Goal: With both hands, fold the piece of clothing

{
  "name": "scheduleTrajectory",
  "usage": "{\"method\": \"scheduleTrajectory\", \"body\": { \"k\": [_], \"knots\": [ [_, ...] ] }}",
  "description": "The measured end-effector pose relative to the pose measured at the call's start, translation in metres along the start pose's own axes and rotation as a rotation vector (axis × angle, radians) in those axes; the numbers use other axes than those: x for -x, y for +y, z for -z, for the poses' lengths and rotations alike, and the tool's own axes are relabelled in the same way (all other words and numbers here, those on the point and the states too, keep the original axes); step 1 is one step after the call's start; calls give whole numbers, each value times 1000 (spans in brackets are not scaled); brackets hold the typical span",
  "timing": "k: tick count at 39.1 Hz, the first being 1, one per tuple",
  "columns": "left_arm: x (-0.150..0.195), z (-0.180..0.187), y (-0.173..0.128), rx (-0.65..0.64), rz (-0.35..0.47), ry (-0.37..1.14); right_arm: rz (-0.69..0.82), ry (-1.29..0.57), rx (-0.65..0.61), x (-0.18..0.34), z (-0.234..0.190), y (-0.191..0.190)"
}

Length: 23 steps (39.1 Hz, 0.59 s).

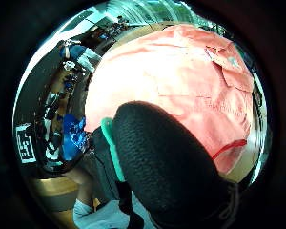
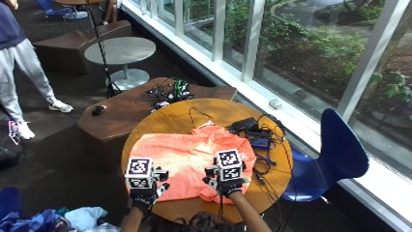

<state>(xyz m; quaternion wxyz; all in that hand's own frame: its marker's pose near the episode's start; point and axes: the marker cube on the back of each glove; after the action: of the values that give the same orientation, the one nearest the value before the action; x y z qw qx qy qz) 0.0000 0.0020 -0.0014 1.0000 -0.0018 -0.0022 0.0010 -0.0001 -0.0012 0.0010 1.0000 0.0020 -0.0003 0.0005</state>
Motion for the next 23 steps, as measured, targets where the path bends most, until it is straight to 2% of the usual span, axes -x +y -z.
{"method": "scheduleTrajectory", "body": {
  "k": [23],
  "knots": [
    [-3, 1, 1, -18, -32, -9, -2, 2, -41, -7, 11, 13]
  ]
}}
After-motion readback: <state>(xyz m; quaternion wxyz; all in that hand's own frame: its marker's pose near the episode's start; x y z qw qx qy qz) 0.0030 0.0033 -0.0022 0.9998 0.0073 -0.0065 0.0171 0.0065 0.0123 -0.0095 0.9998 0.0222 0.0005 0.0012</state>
